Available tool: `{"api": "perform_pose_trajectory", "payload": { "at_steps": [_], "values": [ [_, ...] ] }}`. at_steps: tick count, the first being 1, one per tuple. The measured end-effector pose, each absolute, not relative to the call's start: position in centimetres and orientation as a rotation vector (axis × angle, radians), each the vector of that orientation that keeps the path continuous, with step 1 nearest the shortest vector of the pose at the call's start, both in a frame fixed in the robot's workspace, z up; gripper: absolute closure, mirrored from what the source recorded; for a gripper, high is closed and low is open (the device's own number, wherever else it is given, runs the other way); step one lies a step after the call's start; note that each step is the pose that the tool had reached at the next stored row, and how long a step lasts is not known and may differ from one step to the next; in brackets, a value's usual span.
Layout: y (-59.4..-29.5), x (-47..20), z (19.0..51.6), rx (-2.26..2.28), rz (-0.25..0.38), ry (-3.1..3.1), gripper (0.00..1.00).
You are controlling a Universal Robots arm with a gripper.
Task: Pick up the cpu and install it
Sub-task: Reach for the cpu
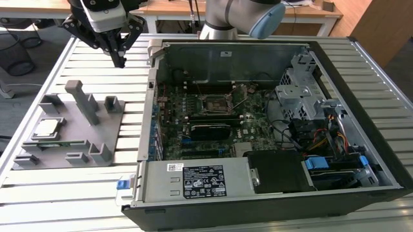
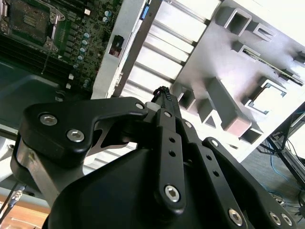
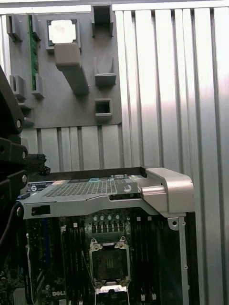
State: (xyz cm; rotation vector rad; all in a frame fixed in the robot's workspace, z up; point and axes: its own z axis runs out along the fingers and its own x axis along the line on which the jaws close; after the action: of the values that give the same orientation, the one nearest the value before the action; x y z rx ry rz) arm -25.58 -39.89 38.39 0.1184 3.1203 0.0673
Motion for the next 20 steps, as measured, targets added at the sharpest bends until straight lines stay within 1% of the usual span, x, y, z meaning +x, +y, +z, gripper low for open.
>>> {"api": "perform_pose_trajectory", "payload": {
  "at_steps": [20],
  "values": [
    [-39.89, -26.31, 38.31, 0.119, 0.067, 3.122, 0.89]
  ]
}}
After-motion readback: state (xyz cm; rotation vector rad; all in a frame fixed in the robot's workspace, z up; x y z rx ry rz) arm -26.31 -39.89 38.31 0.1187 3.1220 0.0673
